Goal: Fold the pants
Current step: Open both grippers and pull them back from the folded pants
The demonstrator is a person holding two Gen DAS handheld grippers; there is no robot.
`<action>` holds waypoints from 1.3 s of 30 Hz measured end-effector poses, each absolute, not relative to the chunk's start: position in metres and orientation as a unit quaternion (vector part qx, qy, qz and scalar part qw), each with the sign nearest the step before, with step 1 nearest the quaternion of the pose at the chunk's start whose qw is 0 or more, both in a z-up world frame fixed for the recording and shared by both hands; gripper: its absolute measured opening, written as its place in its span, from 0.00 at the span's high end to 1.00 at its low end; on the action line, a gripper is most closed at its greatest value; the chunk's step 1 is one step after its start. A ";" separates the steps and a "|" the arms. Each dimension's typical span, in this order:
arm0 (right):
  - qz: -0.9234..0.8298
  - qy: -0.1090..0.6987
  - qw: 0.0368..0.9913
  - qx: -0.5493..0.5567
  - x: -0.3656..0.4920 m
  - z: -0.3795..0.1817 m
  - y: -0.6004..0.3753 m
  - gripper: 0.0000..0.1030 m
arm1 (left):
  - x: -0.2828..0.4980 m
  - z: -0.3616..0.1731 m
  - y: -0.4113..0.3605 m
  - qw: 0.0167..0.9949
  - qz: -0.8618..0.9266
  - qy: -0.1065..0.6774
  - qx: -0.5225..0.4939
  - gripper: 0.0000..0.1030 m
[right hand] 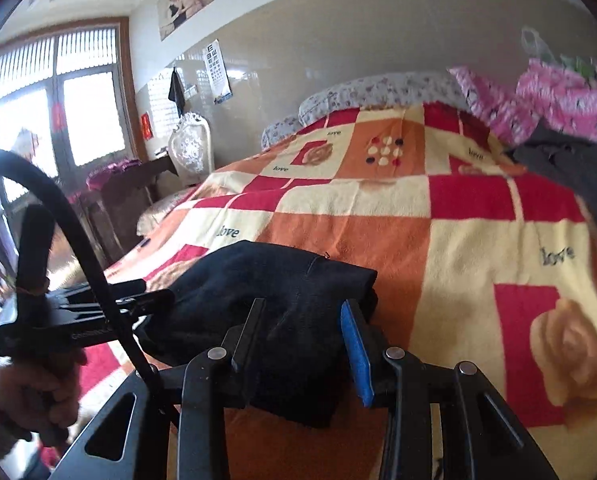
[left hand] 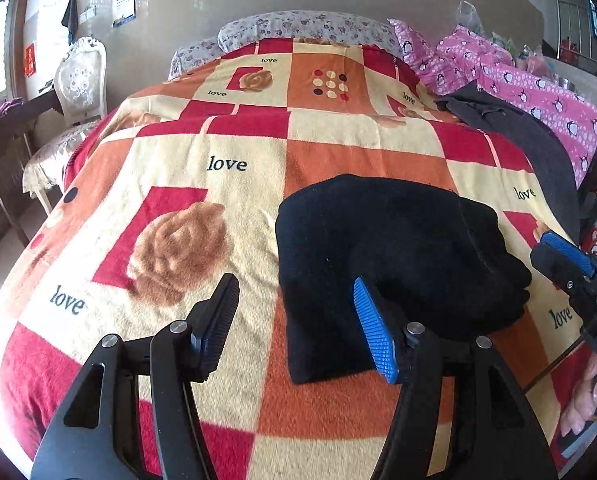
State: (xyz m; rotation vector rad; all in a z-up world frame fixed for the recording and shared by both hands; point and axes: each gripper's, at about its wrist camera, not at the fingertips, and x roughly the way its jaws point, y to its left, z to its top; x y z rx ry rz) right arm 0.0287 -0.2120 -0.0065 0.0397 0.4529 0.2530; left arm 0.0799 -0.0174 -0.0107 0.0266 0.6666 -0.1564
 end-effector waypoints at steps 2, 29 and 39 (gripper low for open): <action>0.076 0.223 0.972 0.020 0.013 -0.007 -0.200 0.65 | 0.068 -0.008 -0.019 0.942 -0.075 0.326 0.019 0.42; 0.062 0.204 0.977 0.011 -0.006 -0.042 -0.199 0.51 | -0.006 0.005 -0.030 0.933 -0.125 0.337 -0.006 0.23; 0.072 0.219 0.973 0.014 0.001 -0.046 -0.198 0.51 | 0.015 -0.011 -0.033 0.921 -0.085 0.381 0.014 0.23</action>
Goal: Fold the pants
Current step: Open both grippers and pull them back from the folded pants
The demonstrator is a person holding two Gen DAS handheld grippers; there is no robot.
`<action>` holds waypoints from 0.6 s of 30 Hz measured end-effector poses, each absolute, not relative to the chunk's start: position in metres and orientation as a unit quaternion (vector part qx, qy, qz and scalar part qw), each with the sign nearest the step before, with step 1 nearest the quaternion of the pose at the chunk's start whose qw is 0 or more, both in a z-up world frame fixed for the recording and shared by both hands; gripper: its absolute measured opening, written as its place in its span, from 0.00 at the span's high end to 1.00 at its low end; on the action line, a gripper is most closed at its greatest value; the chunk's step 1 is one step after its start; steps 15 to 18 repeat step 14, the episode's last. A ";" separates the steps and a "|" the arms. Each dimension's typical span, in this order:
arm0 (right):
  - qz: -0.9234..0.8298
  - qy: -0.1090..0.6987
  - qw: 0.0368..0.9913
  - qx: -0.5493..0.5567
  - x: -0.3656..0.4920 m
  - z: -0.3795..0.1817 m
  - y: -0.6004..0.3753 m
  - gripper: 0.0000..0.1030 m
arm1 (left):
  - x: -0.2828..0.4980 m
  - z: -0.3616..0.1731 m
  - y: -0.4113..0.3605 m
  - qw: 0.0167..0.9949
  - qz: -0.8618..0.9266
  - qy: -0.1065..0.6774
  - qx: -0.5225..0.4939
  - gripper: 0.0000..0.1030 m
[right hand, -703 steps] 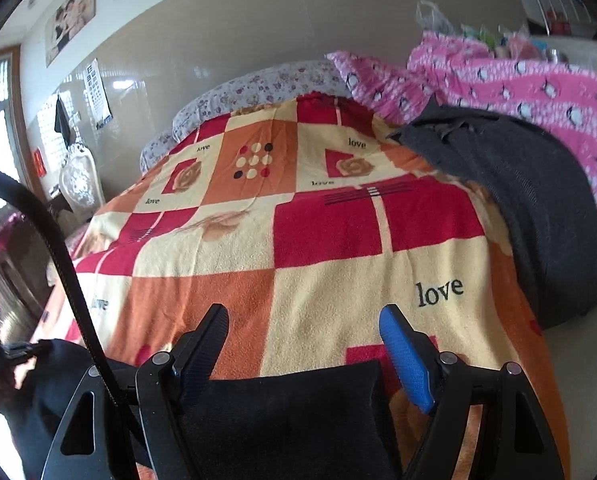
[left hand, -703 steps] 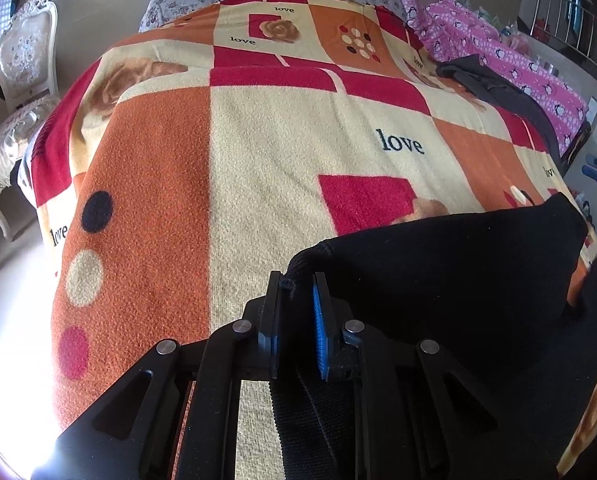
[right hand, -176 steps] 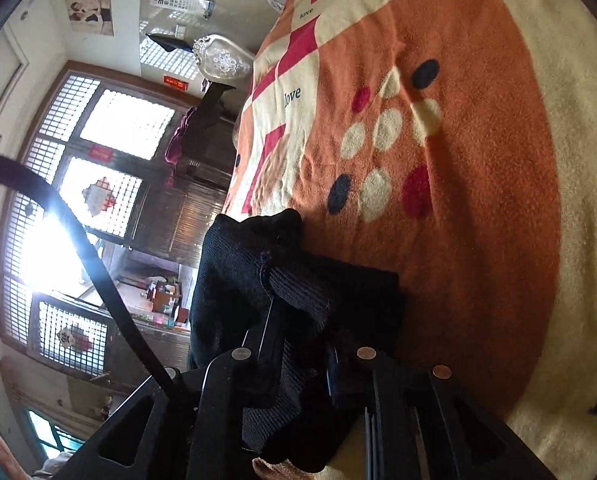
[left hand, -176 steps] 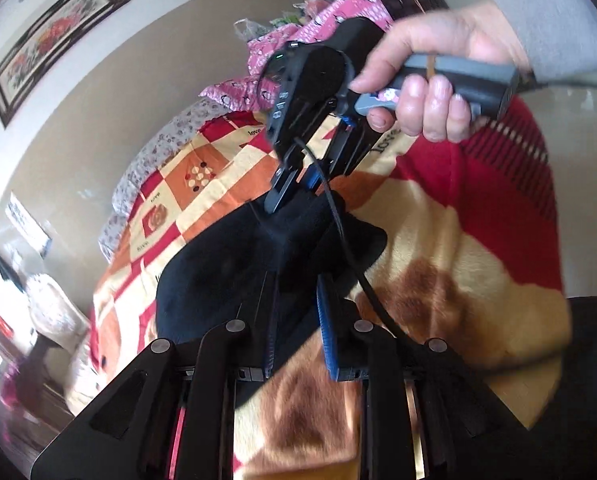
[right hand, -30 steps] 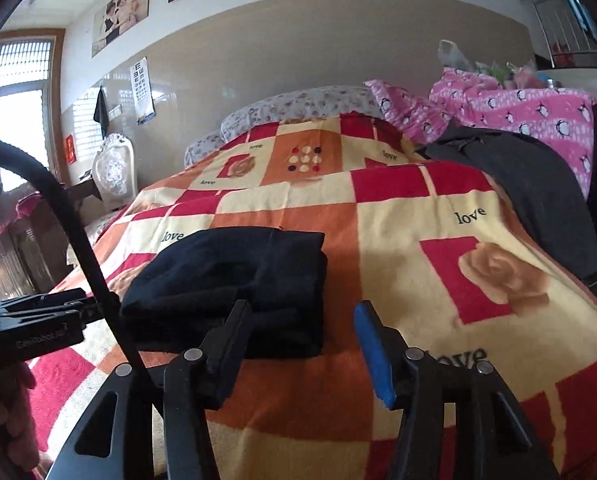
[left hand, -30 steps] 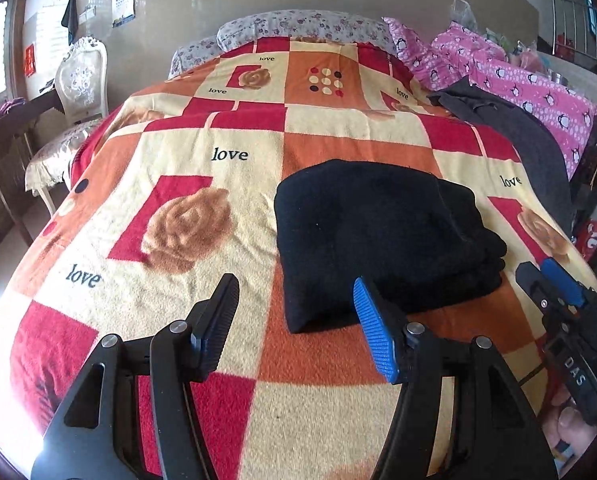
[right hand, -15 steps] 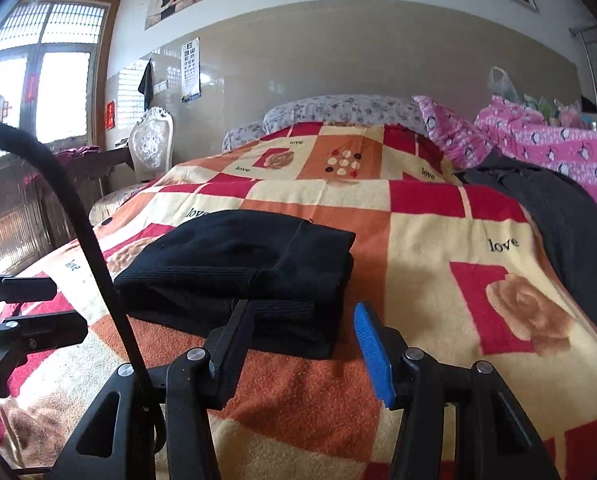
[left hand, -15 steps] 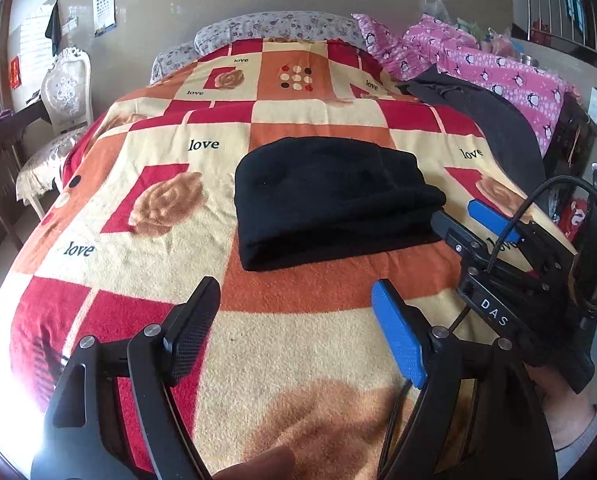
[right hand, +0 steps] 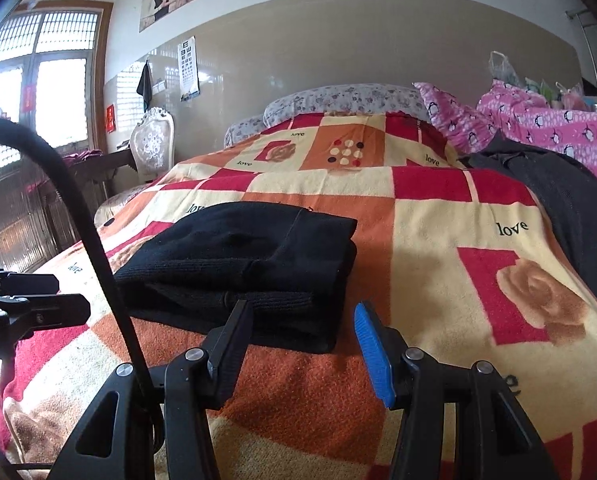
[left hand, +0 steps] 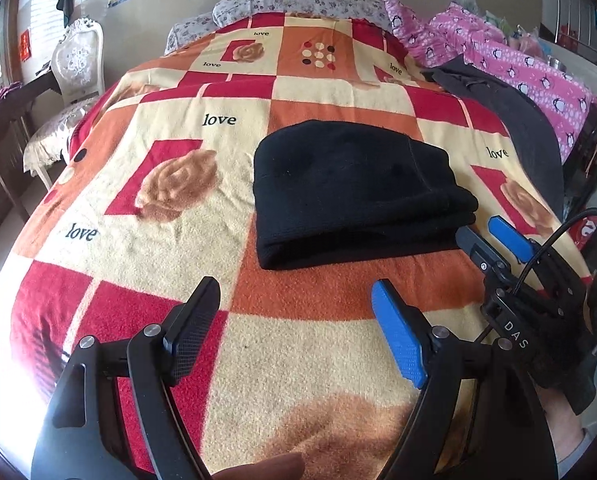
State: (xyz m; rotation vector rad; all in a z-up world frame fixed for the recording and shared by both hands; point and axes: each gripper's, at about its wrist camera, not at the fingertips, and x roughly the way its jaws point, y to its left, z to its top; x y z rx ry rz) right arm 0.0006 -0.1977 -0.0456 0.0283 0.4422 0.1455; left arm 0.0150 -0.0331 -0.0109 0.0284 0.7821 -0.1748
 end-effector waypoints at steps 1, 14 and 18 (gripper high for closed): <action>0.072 0.220 0.973 0.014 0.001 -0.046 -0.198 0.51 | 0.015 -0.013 -0.035 0.919 -0.089 0.383 0.016 0.23; 0.067 0.229 0.971 0.008 0.003 -0.047 -0.194 0.51 | 0.014 -0.016 -0.042 0.916 -0.113 0.384 0.023 0.23; 0.067 0.229 0.971 0.008 0.003 -0.047 -0.194 0.51 | 0.014 -0.016 -0.042 0.916 -0.113 0.384 0.023 0.23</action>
